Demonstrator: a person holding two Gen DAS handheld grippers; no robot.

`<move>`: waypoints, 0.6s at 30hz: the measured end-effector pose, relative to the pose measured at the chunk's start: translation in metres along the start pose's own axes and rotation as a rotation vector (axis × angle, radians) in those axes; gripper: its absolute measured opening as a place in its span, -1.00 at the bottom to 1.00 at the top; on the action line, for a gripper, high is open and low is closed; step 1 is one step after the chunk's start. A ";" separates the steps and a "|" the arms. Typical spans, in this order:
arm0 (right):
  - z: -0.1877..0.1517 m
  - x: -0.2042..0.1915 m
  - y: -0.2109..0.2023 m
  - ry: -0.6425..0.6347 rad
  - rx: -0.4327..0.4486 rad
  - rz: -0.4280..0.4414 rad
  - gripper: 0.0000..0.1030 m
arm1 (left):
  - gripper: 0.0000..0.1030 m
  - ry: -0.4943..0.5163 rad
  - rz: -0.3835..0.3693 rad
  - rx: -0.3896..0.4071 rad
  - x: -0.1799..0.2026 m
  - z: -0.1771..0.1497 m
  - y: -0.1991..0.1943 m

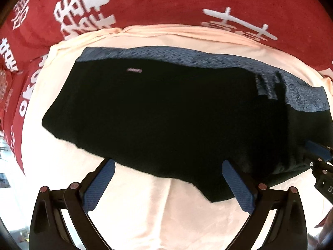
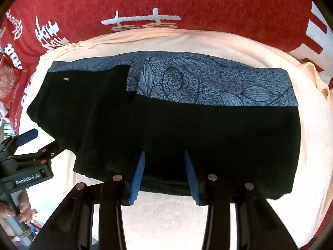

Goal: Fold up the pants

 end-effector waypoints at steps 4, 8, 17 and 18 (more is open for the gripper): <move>0.000 -0.006 0.000 0.009 -0.009 -0.031 -0.15 | 1.00 -0.009 -0.002 -0.002 -0.012 0.002 0.003; -0.001 -0.005 -0.003 0.022 -0.018 -0.046 -0.15 | 1.00 -0.022 -0.008 -0.007 -0.020 0.000 0.003; -0.006 -0.011 -0.009 0.012 -0.031 -0.061 -0.14 | 1.00 -0.036 -0.016 -0.009 -0.029 -0.005 -0.003; -0.007 -0.013 -0.009 0.009 -0.034 -0.054 -0.13 | 1.00 -0.039 -0.015 -0.010 -0.030 -0.006 -0.003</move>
Point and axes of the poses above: each gripper's, at about its wrist camera, not at the fingertips, and y roughly the way its jaws point, x to its right, z to its top, the point moved 8 cm from there along y, roughly the way its jaws point, and after that the axes turned 2 degrees about -x, right-handed, at the moved point
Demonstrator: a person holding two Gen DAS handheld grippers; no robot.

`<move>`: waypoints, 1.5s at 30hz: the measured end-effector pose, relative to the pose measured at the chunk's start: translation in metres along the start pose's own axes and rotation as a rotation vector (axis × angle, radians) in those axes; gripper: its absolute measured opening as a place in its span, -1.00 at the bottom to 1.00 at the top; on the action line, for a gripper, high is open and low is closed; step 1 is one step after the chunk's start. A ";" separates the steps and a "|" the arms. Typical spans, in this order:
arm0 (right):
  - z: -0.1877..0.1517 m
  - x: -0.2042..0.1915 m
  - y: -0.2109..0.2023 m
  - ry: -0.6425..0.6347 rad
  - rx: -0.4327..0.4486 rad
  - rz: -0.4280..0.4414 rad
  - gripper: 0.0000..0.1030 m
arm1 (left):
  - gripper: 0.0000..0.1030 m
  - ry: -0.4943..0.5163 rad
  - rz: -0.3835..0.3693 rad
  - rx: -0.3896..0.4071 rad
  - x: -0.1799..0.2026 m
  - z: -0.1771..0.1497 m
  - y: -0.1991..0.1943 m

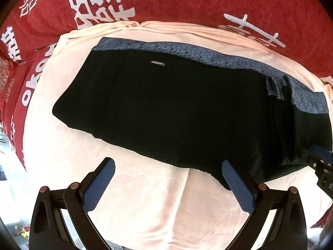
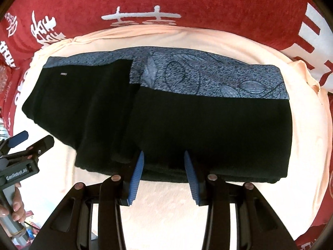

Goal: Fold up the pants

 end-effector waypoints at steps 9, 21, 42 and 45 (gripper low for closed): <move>-0.017 -0.023 -0.002 -0.036 -0.033 0.028 0.02 | 1.00 -0.009 0.000 -0.014 -0.008 -0.004 -0.002; -0.055 -0.034 -0.004 -0.007 -0.092 0.045 0.10 | 1.00 -0.014 -0.013 -0.059 -0.015 -0.027 -0.003; -0.067 -0.040 -0.011 -0.006 -0.115 0.044 0.10 | 1.00 -0.078 -0.015 -0.089 -0.034 -0.053 -0.015; -0.065 -0.042 -0.011 -0.011 -0.119 0.043 0.10 | 1.00 -0.084 -0.015 -0.096 -0.038 -0.054 -0.014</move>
Point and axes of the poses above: each gripper's, at about its wrist camera, not at the fingertips, and y roughly the way its jaws point, x to its right, z to its top, the point moved 8 cm from there along y, roughly the way its jaws point, and after that the axes turned 2 degrees about -x, right-handed, at the moved point
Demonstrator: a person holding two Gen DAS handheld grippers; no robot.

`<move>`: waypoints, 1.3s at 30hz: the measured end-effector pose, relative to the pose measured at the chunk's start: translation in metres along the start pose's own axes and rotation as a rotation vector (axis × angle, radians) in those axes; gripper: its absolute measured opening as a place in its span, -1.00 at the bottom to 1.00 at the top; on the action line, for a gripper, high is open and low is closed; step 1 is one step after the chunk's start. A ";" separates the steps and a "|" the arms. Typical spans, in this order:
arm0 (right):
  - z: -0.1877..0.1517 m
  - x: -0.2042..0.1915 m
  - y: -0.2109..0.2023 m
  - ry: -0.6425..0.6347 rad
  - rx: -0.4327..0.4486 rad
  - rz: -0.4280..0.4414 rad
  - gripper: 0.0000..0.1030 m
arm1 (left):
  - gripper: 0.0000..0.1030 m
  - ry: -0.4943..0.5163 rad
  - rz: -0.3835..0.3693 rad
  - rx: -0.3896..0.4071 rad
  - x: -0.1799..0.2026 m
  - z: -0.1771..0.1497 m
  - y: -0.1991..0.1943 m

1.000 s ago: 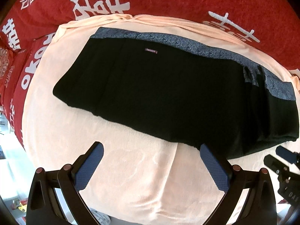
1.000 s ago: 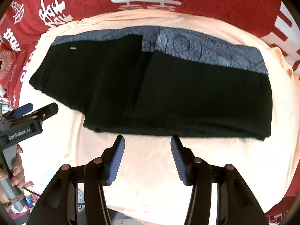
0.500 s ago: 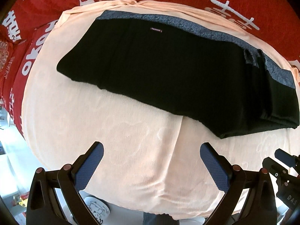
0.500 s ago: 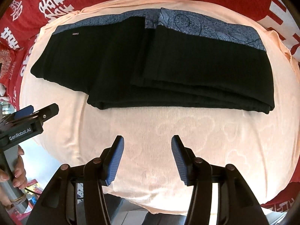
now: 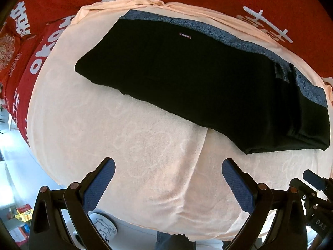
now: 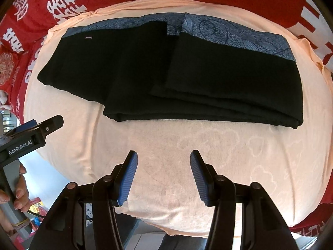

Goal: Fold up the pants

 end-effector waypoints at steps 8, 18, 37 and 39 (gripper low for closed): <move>0.007 -0.007 0.000 -0.006 0.006 0.002 0.13 | 1.00 -0.018 0.006 -0.007 -0.009 0.004 0.001; 0.014 -0.017 0.000 -0.024 0.009 0.010 0.16 | 1.00 -0.043 0.008 0.000 -0.018 0.010 0.000; 0.015 -0.019 -0.002 -0.028 0.015 0.005 0.18 | 1.00 -0.053 0.006 0.005 -0.023 0.009 0.000; 0.016 -0.020 -0.002 -0.029 0.017 0.007 0.18 | 1.00 -0.060 -0.003 0.006 -0.024 0.009 0.000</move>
Point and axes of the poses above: each gripper's, at about its wrist camera, not at the fingertips, and y roughly the way its jaws point, x to its right, z to its top, the point moved 8 cm from there along y, roughly the way its jaws point, and after that the axes turned 2 degrees about -x, right-handed, at the moved point
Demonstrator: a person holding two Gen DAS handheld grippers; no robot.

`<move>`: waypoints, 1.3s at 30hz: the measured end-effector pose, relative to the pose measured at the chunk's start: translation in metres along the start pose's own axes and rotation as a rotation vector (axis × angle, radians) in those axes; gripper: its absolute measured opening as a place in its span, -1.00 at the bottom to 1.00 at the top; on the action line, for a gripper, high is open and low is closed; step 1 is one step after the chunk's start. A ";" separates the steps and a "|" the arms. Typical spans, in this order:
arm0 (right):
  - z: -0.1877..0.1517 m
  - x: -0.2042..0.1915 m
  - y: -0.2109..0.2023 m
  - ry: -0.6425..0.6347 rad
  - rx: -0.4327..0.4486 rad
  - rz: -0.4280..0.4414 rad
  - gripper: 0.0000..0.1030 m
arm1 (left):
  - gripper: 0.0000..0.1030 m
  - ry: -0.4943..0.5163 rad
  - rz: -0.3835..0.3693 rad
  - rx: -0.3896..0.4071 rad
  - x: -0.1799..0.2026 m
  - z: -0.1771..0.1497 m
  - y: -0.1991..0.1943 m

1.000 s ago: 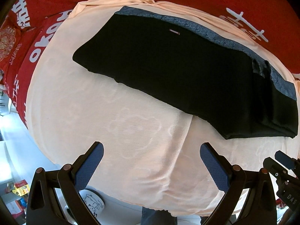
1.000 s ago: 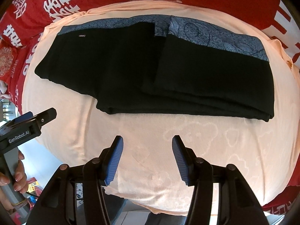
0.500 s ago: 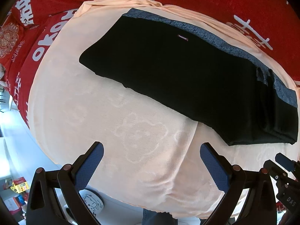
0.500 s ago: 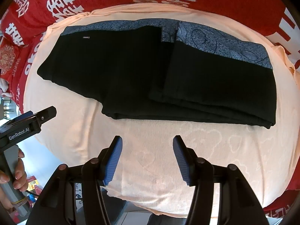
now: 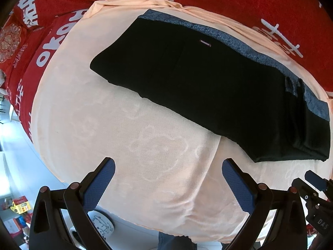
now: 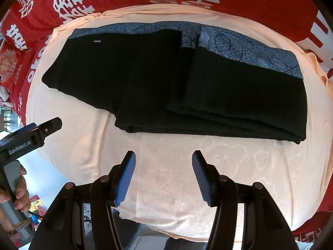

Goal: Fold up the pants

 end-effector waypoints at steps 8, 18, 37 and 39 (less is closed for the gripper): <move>0.000 0.000 -0.004 0.000 0.009 -0.011 0.18 | 1.00 -0.022 -0.034 0.016 -0.004 0.008 0.001; -0.006 -0.001 -0.001 -0.001 -0.009 -0.019 0.35 | 1.00 -0.079 -0.121 0.010 -0.012 0.014 0.015; -0.005 -0.030 0.022 -0.009 -0.039 0.006 0.35 | 1.00 -0.152 -0.186 0.019 -0.045 0.051 0.032; -0.005 -0.034 0.024 -0.013 -0.046 0.008 0.35 | 1.00 -0.159 -0.195 0.023 -0.048 0.055 0.033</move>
Point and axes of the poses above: each gripper's, at about its wrist camera, not at the fingertips, and y roughly the way its jaws point, x to its right, z to its top, the point moved 8 cm from there along y, roughly the way its jaws point, and after that the axes turned 2 degrees about -x, right-handed, at the moved point
